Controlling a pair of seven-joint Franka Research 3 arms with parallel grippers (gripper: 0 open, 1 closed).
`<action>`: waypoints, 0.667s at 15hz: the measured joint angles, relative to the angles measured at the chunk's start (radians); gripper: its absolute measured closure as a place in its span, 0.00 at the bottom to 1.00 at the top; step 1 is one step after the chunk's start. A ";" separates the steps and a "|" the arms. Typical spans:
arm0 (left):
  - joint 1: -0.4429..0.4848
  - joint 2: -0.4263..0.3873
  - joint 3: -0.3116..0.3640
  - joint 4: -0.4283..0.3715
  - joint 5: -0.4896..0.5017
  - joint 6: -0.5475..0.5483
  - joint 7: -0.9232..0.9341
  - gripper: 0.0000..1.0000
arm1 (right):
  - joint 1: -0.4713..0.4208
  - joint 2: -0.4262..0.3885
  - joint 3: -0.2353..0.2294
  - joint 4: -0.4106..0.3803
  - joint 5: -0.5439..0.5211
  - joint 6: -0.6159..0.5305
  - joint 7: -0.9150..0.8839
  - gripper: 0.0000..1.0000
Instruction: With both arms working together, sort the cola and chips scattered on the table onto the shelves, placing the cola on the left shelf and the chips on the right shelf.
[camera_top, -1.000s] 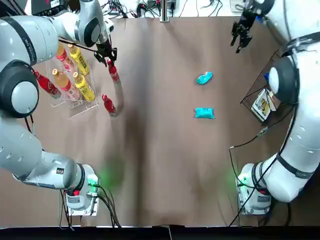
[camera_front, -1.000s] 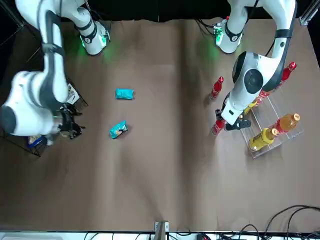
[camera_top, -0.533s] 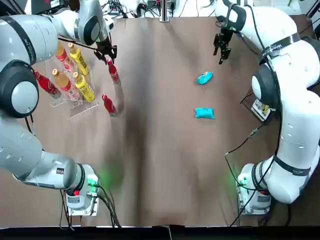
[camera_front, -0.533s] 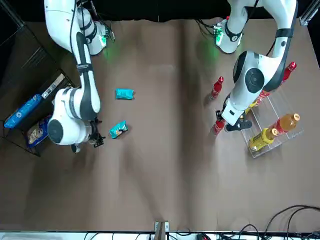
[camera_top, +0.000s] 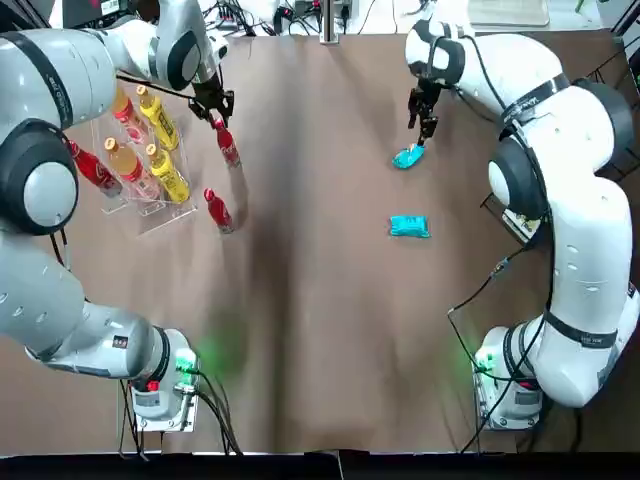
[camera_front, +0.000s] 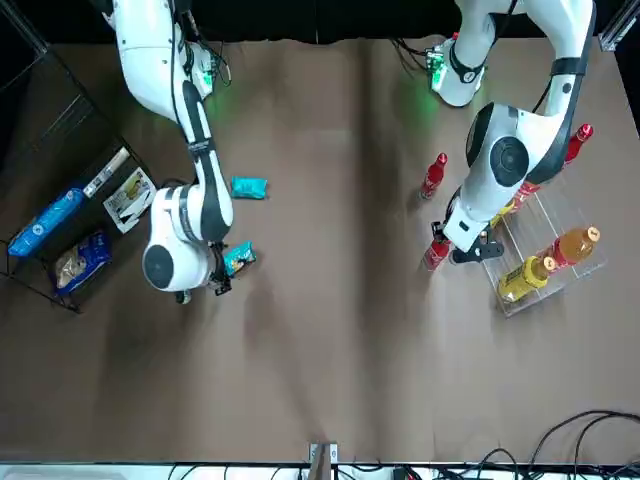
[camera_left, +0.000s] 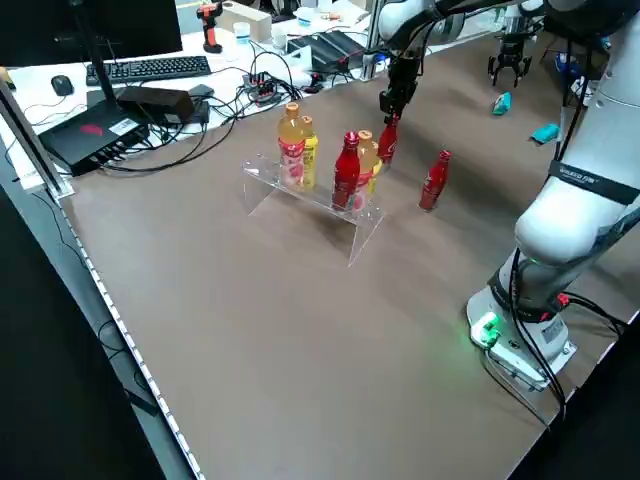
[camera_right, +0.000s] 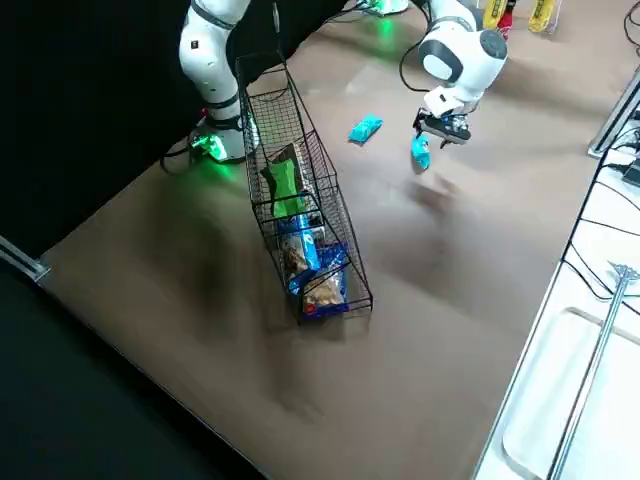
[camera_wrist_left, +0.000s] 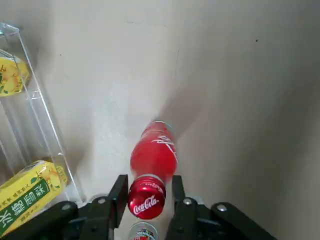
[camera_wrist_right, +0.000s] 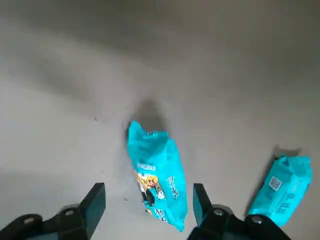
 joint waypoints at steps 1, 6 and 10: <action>0.000 0.002 0.000 0.000 0.000 0.000 0.000 0.57 | 0.000 0.009 0.014 0.000 0.000 0.008 0.010 0.21; -0.001 0.005 0.000 0.001 0.003 0.000 -0.037 0.68 | 0.000 0.061 0.060 0.001 0.000 0.054 0.042 0.22; 0.000 0.004 0.000 0.015 0.003 0.002 -0.048 0.68 | 0.000 0.088 0.062 0.000 0.000 0.057 0.044 0.43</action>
